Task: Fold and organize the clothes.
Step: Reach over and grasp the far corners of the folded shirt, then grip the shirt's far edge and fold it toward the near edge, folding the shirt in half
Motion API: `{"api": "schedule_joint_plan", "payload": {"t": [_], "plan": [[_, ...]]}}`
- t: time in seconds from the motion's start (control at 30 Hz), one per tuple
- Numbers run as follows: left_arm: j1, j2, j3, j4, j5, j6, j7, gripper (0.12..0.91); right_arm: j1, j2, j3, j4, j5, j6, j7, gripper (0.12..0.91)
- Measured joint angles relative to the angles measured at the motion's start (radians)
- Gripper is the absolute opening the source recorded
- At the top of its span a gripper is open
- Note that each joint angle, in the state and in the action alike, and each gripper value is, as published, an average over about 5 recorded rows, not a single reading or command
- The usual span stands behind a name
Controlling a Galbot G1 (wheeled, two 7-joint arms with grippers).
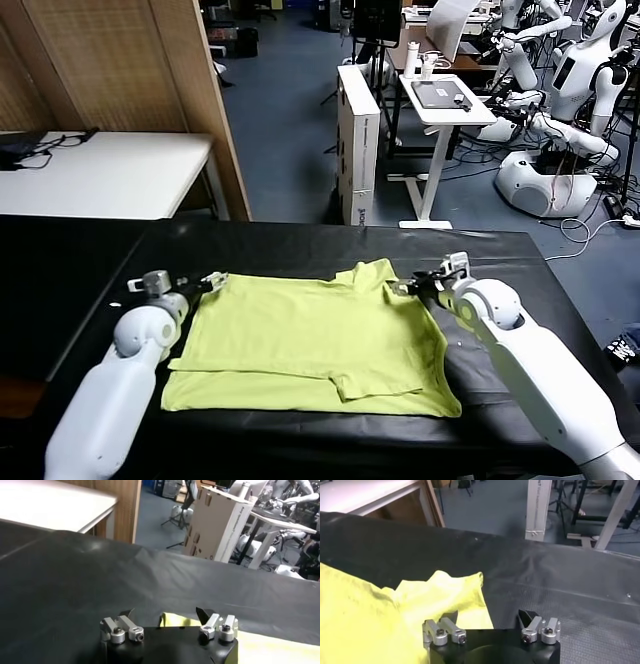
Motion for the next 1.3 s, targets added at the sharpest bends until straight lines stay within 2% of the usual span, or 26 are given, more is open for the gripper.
{"api": "schedule_joint_plan", "payload": {"t": [0.1,0.2,0.27,0.37,0.47,0.57,0.83,1.03,1.3], "plan": [[0.009,0.000,0.003,-0.004,0.006,-0.001,0.002,0.768,0.002,0.006,-0.002,-0.005,-0.002,0.001,-0.001,0.518],[0.015,0.000,0.004,-0.006,0.013,-0.002,0.005,0.667,0.005,0.010,-0.006,-0.011,-0.004,0.002,-0.003,0.375],[0.019,0.001,0.004,-0.007,0.014,-0.003,0.006,0.558,0.008,0.013,-0.008,-0.016,-0.007,0.003,-0.005,0.286],[0.022,0.002,0.004,-0.009,0.015,-0.003,0.008,0.377,0.012,0.016,-0.009,-0.021,-0.010,0.005,-0.005,0.204],[0.022,0.003,0.004,-0.010,0.015,-0.002,0.009,0.259,0.015,0.018,-0.011,-0.023,-0.012,0.005,-0.007,0.149],[0.023,0.005,0.005,-0.011,0.015,-0.002,0.011,0.222,0.017,0.019,-0.011,-0.024,-0.016,0.011,-0.009,0.140],[0.026,0.010,0.006,-0.019,0.019,-0.011,0.024,0.199,0.006,0.022,0.003,-0.019,-0.040,0.071,-0.018,0.140],[0.047,0.022,-0.008,-0.052,0.001,-0.010,0.011,0.199,-0.019,0.011,0.031,0.017,-0.035,0.127,-0.022,0.140],[0.122,0.056,-0.058,-0.175,-0.046,-0.008,-0.012,0.199,-0.082,-0.021,0.081,0.094,-0.020,0.136,-0.037,0.140]]}}
